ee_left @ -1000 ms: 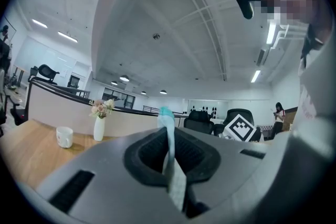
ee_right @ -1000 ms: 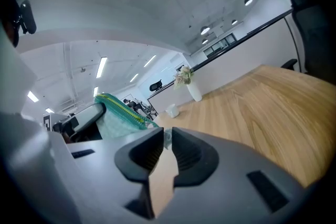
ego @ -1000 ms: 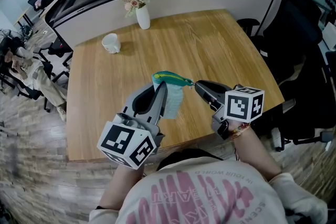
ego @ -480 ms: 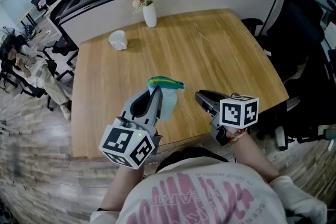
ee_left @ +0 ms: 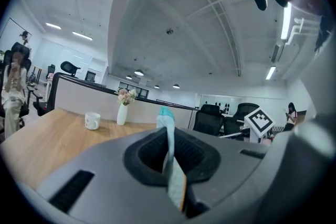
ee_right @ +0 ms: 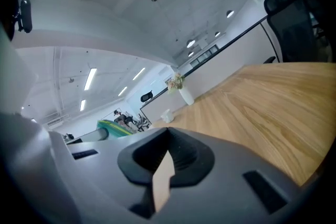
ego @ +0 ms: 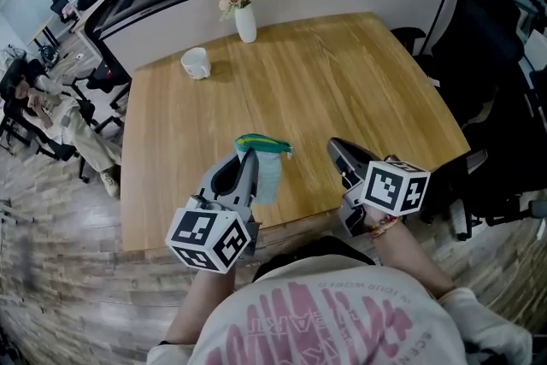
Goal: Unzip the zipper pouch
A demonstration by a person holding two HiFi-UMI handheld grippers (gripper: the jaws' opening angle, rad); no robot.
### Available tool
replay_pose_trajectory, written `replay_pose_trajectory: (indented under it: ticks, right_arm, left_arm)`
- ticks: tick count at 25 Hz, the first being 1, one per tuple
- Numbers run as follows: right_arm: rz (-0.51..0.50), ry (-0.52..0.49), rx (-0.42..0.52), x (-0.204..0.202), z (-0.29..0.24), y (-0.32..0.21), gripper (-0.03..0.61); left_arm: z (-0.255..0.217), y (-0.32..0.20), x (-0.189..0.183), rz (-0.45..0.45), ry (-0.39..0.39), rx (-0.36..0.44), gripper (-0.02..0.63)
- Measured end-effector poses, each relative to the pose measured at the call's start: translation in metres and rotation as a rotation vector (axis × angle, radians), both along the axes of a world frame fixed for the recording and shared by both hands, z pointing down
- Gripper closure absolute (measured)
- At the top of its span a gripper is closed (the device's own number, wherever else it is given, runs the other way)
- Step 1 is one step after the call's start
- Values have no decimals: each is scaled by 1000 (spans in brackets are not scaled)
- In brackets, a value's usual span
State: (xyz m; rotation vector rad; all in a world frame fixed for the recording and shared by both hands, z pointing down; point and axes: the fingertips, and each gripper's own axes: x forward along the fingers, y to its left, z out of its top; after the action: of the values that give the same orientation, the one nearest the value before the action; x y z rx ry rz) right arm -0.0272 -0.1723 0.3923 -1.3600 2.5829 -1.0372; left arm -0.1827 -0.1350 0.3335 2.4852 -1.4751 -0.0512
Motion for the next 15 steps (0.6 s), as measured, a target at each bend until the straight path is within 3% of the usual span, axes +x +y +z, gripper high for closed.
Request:
replay_pose_trajectory:
  ticks: [5, 15]
  right_arm:
    - [107, 49, 89, 28, -17, -1, 581]
    - [74, 125, 109, 70, -29, 21, 581]
  left_arm:
    - [-10, 8, -6, -4, 54, 11, 598]
    - [-32, 28, 12, -57, 94, 45, 598]
